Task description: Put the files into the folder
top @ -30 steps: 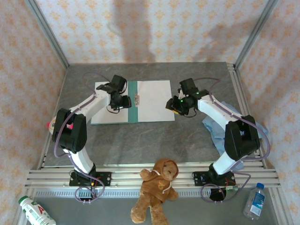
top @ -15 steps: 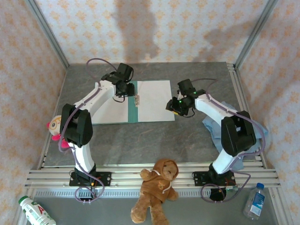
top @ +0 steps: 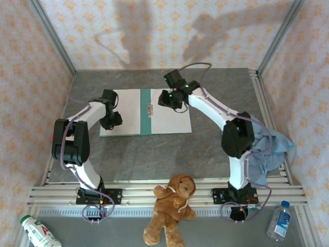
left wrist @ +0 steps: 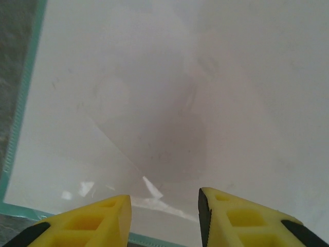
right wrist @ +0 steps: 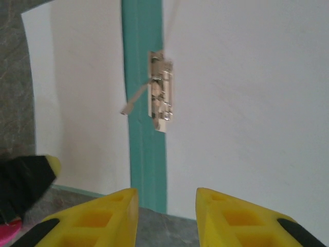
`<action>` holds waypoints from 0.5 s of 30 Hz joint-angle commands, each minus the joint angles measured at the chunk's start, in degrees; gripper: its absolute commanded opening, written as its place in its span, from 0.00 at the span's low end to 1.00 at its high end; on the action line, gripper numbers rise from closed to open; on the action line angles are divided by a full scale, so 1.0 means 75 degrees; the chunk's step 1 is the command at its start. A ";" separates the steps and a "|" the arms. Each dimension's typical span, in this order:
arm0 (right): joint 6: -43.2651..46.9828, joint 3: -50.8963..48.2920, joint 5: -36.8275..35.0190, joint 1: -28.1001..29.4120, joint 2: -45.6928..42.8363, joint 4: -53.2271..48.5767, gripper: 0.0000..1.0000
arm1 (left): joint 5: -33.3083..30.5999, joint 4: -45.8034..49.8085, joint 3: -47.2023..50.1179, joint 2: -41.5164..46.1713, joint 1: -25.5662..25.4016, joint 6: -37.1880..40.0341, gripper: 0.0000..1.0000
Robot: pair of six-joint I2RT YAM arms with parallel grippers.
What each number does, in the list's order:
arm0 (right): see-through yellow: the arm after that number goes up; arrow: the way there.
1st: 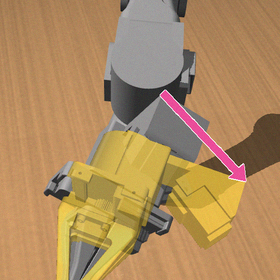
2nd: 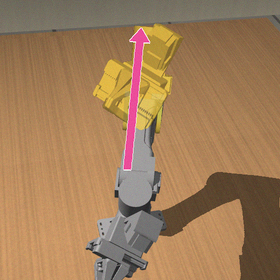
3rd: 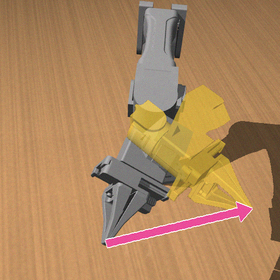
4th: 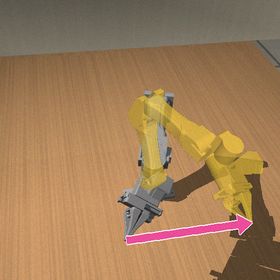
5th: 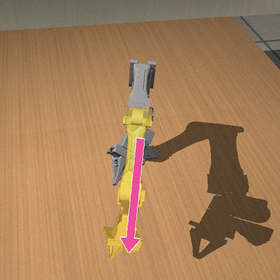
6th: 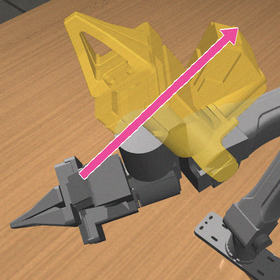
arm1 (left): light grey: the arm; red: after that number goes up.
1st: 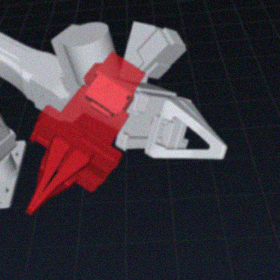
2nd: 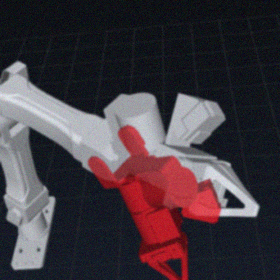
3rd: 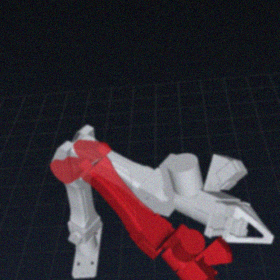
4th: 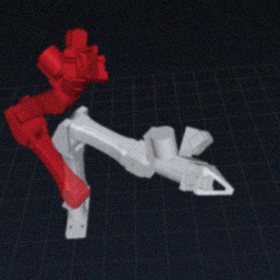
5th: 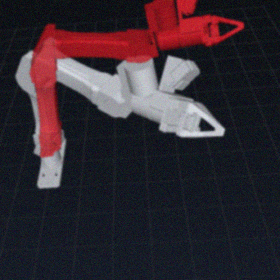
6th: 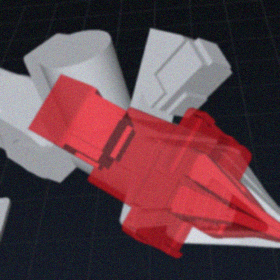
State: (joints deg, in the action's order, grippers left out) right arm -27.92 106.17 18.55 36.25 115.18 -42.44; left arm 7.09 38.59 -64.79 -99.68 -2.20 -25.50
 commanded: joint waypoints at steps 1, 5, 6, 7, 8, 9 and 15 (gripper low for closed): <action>-0.0093 0.1226 -0.0811 0.0357 0.0723 -0.0971 0.35 | 0.0315 -0.0659 0.0180 0.0000 0.0012 0.0103 0.38; -0.0075 0.2546 -0.1170 0.0572 0.1599 -0.1459 0.35 | 0.0538 -0.0850 0.0271 -0.0184 0.0012 0.0208 0.37; -0.0078 0.2770 -0.1203 0.0590 0.1770 -0.1529 0.34 | 0.0574 -0.0850 0.0272 -0.0230 0.0013 0.0257 0.37; -0.0076 0.2980 -0.1272 0.0616 0.1942 -0.1548 0.34 | 0.0602 -0.0860 0.0265 -0.0270 0.0020 0.0321 0.37; -0.0092 0.3156 -0.1309 0.0627 0.2102 -0.1561 0.34 | 0.0655 -0.0859 0.0261 -0.0323 0.0012 0.0402 0.36; -0.0080 0.3274 -0.1317 0.0639 0.2227 -0.1544 0.34 | 0.0709 -0.0877 0.0249 -0.0360 0.0012 0.0497 0.37; 0.0067 0.3809 -0.1493 0.0663 0.2989 -0.1405 0.31 | 0.0993 -0.1041 0.0188 -0.0634 0.0002 0.1009 0.36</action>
State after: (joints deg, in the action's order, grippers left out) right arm -27.86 131.96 10.26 41.21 135.13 -50.92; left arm 12.69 32.29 -63.31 -103.46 -2.24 -20.86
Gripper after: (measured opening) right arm 0.309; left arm 0.363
